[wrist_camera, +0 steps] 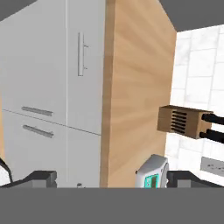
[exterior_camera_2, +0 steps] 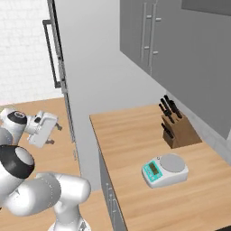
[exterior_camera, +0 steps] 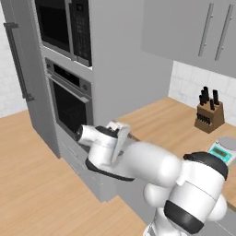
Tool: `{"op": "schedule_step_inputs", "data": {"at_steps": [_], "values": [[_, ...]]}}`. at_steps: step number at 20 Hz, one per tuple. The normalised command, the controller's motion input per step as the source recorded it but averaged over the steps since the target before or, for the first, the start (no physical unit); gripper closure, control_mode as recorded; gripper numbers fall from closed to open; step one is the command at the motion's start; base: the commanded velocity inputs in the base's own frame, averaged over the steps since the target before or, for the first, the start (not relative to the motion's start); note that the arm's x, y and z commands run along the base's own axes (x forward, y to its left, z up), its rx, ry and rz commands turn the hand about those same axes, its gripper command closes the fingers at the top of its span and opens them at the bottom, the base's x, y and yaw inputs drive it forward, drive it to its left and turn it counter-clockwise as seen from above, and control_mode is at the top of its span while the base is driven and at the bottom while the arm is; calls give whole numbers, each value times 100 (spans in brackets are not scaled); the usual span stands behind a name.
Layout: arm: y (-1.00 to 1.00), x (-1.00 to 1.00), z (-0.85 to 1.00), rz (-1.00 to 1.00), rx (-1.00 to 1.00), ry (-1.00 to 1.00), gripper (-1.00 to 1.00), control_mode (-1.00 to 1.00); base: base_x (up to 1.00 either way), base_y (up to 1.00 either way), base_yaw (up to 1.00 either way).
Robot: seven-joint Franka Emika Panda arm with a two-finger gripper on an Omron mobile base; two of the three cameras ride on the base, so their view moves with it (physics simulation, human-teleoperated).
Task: Take a straw from the drawer in front and place it inside the glass cup on the dining counter.
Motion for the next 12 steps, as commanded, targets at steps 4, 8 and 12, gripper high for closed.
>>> {"op": "schedule_step_inputs", "data": {"at_steps": [4, 8, 12], "values": [[-18, 21, -52, -9, -29, -1, -100, -100, 0, 0, 0], [-30, 40, -39, -7, -26, 0, -100, -100, 0, 0, 0], [-29, 33, -37, -4, -22, 0, -100, -100, 0, 0, 0]]}}
